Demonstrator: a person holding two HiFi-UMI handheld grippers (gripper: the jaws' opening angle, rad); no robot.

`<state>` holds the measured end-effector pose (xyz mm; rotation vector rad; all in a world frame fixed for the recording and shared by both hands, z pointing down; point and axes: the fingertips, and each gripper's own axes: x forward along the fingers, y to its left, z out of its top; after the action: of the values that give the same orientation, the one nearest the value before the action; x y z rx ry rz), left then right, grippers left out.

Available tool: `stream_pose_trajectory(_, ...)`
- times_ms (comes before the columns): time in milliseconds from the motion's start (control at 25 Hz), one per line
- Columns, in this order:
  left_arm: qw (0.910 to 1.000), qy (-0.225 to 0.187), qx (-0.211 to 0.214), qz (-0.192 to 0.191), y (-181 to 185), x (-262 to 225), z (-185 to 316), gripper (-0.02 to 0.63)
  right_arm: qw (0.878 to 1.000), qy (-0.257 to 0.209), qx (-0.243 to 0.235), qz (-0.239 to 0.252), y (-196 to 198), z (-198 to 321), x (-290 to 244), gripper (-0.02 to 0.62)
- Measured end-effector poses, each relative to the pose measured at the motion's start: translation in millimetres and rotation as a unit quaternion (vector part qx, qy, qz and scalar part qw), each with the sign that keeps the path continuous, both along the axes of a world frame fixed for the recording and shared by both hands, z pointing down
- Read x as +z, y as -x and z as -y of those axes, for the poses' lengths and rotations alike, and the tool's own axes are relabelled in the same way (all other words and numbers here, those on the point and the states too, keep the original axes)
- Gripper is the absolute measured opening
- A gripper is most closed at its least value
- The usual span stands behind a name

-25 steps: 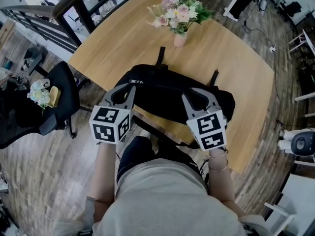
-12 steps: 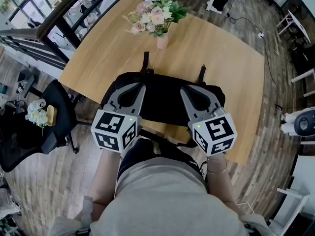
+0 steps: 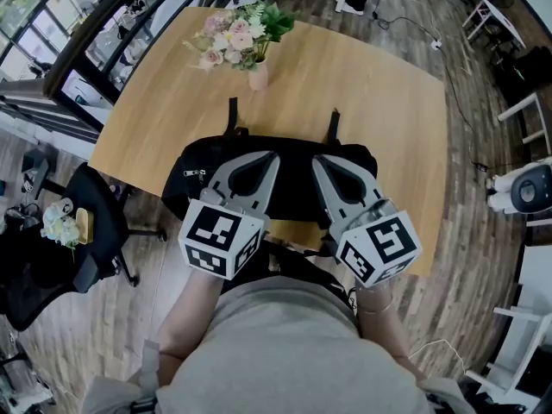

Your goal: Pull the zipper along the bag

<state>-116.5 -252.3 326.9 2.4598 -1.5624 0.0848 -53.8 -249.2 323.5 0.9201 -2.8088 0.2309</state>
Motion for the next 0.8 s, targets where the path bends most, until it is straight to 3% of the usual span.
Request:
stream_pose_trajectory(320,0.9998,0.005,0.018,-0.005,-26.8,3.1,-3.4,0.018,1.000,0.013,0.017,0.019,-6.0,-11.2,3.2,0.006)
stream_pose_trajectory(480,0.9991,0.029,0.031,0.005,-33.5,13.7,-6.5,0.018,1.000,0.011,0.011,0.005,-5.3,-14.4,8.4,0.006)
stream_pose_trajectory(800,0.9987,0.039,0.032,0.010,-30.6,21.5,-4.9,0.018,1.000,0.018,0.010,-0.014,-7.4,-9.9,22.3,0.006)
